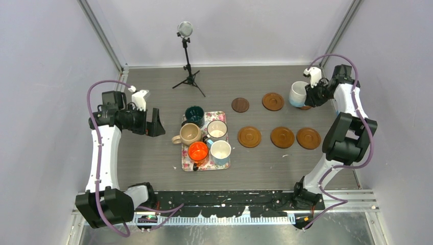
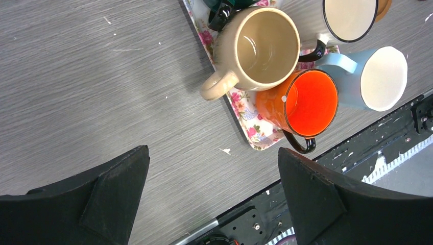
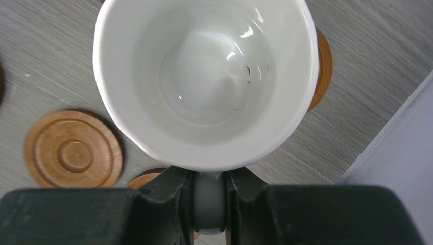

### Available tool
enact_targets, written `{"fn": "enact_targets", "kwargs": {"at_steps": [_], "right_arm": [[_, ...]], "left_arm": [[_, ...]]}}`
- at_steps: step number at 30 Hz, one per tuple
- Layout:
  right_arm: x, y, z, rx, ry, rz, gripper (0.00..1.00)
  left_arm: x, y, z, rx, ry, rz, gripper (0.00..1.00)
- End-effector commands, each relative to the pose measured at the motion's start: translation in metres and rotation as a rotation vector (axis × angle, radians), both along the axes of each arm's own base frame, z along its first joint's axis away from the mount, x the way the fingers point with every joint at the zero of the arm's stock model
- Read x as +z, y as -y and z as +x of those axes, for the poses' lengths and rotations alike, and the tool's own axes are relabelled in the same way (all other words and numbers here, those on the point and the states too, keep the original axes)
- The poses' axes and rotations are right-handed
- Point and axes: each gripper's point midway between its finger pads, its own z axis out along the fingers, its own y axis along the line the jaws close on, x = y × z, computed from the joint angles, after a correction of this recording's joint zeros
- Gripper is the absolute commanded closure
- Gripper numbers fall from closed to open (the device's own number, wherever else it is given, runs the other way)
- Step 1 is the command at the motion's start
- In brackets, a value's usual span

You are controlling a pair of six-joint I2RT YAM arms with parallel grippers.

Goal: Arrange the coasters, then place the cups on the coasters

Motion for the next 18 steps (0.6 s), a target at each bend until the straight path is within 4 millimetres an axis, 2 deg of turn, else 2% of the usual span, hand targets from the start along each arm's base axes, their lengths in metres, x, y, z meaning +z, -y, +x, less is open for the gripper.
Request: {"fn": "enact_targets", "kwargs": {"at_steps": [1,8,18], "right_arm": [[0.007,0.022,0.030,0.031,0.124,-0.060,0.99],[-0.006,0.051,0.051,-0.007,0.149,-0.082,0.99],[-0.014,0.071,0.070,-0.033,0.172,-0.072,0.99]], "left_arm": [[0.011,0.000,0.003,0.011,0.034,0.005,0.00],[0.015,0.000,0.002,0.021,0.026,0.001,0.00],[0.012,-0.002,0.005,0.037,0.007,0.004,0.00]]}}
